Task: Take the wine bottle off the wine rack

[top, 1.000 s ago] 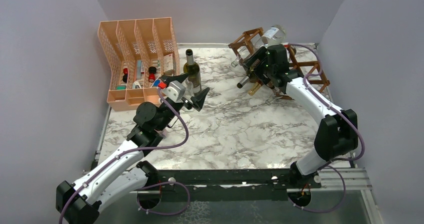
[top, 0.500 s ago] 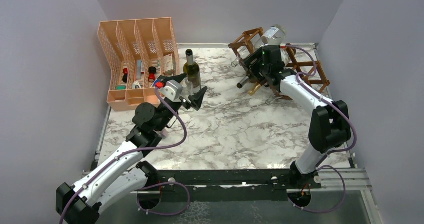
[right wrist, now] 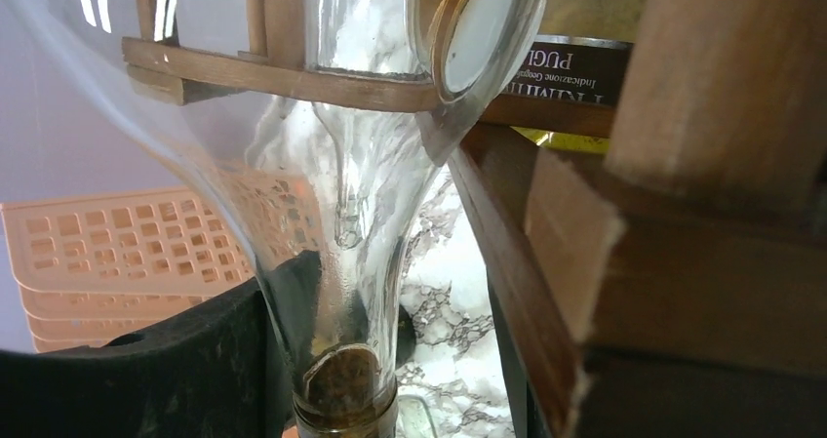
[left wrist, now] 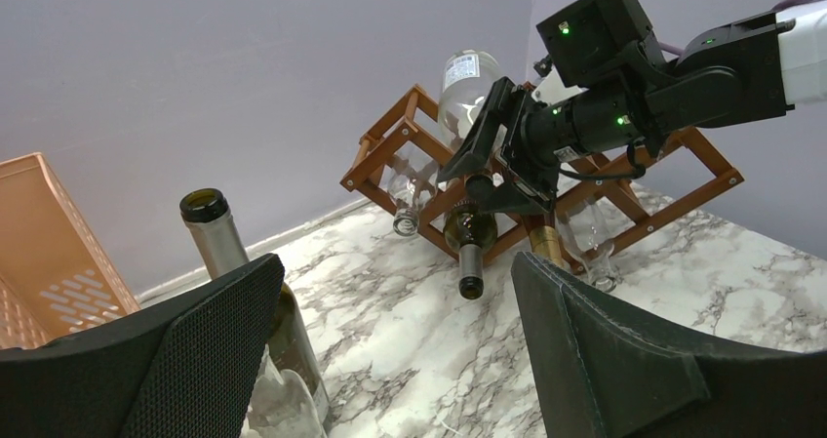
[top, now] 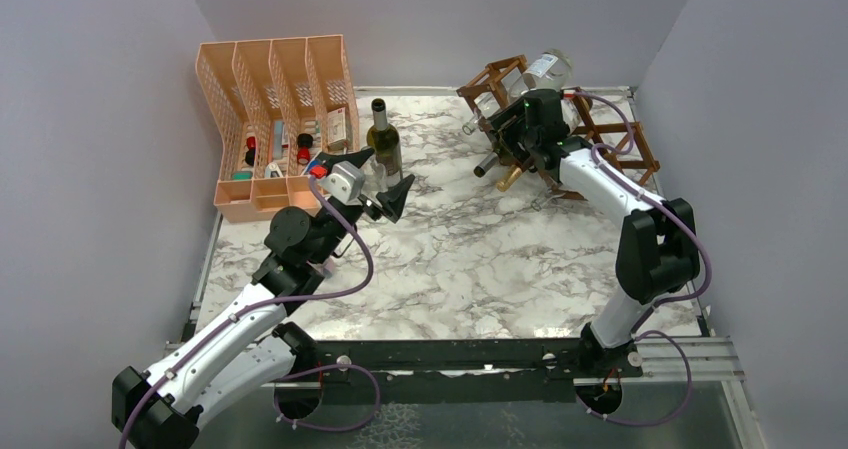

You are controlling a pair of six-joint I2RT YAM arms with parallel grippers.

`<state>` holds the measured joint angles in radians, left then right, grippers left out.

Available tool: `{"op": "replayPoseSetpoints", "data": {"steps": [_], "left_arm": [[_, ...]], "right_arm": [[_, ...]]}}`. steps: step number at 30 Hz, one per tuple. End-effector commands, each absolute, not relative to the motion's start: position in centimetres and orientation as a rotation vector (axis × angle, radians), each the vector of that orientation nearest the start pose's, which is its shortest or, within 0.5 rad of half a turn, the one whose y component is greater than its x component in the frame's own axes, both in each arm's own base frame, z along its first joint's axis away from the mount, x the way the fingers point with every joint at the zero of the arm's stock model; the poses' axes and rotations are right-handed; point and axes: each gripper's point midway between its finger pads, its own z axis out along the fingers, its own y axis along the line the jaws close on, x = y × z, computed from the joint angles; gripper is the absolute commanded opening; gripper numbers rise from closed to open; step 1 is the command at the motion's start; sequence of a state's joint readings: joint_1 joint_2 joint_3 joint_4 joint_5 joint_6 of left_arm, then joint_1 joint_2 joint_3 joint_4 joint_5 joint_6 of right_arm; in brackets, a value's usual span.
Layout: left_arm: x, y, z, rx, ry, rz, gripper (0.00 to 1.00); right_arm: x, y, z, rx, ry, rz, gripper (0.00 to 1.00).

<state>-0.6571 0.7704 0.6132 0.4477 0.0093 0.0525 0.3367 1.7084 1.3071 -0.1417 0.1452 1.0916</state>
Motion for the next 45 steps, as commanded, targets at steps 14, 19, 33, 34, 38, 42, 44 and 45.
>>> {"op": "replayPoseSetpoints", "data": {"steps": [14, 19, 33, 34, 38, 42, 44, 45], "left_arm": [[26.6, -19.8, 35.5, 0.430, 1.198, -0.526, 0.93], [26.6, -20.0, 35.4, 0.436, 1.201, -0.530, 0.92], [26.7, -20.4, 35.1, 0.448, 1.208, -0.542, 0.92], [26.7, -20.4, 35.1, 0.449, 1.208, -0.543, 0.92], [26.7, -20.5, 35.0, 0.451, 1.212, -0.547, 0.92], [26.7, -20.7, 34.8, 0.457, 1.216, -0.553, 0.92], [26.7, -20.7, 34.7, 0.461, 1.217, -0.554, 0.92], [26.8, -20.8, 34.7, 0.462, 1.218, -0.555, 0.92]], "right_arm": [[50.7, 18.3, 22.9, 0.930, 1.828, 0.790, 0.48], [50.6, 18.3, 23.1, 0.924, 1.825, 0.796, 0.40], [48.0, 17.5, 23.9, 0.843, 1.768, 0.818, 0.30], [47.8, 17.4, 23.9, 0.838, 1.762, 0.820, 0.29], [46.9, 17.1, 23.8, 0.799, 1.727, 0.832, 0.22], [46.6, 17.2, 24.3, 0.720, 1.677, 0.860, 0.14], [46.6, 17.5, 24.6, 0.679, 1.659, 0.875, 0.07], [46.6, 17.5, 24.6, 0.670, 1.651, 0.880, 0.02]]}}
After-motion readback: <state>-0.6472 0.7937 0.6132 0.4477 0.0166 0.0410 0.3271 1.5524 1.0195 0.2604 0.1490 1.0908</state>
